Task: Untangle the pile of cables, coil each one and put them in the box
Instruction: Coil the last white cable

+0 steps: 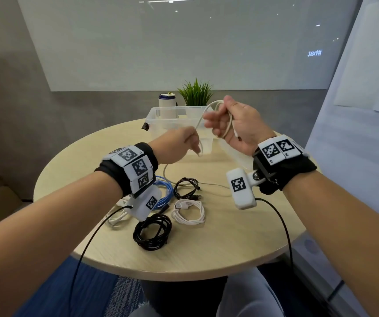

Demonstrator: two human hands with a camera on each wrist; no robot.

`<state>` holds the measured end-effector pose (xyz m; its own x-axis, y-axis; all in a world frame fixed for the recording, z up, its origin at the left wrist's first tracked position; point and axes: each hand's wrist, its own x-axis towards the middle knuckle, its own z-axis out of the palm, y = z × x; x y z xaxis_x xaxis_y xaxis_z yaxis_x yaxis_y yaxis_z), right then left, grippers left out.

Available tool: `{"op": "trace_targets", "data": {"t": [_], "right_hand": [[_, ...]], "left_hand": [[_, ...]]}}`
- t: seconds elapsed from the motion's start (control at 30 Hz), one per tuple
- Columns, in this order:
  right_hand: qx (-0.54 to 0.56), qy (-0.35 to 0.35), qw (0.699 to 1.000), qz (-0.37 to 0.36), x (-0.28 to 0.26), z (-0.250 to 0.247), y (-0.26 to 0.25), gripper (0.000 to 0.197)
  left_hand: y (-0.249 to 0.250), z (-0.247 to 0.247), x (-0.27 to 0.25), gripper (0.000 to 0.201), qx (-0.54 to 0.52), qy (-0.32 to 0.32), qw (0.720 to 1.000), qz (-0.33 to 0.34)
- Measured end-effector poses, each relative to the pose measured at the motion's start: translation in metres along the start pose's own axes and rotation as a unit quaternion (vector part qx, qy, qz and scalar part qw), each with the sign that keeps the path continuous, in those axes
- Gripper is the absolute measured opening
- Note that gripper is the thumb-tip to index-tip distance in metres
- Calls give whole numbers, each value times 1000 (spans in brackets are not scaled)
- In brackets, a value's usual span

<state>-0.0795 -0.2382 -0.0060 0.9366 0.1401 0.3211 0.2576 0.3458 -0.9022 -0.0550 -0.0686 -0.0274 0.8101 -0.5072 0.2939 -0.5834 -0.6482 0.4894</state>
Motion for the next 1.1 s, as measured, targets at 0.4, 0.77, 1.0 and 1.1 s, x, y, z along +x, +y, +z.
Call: {"op": "trace_targets", "data": {"t": [0.4,0.77,1.0,1.1], "right_hand": [[-380,126,909,-114,11,-21,1,31],[-534,2,845,7,-8,-26,2,42],[-308,31,951,11,-2,-31,-5,43],[-182,28,983,16,-3,-34,-12,41]], "left_hand": [[14,26,-2,23,63,-180,982,-4],[20,-7,17,20,40,108,993,-30],[15,8,18,20,61,64,995,-35],[18,19,14,19,56,8,998,-39]]}}
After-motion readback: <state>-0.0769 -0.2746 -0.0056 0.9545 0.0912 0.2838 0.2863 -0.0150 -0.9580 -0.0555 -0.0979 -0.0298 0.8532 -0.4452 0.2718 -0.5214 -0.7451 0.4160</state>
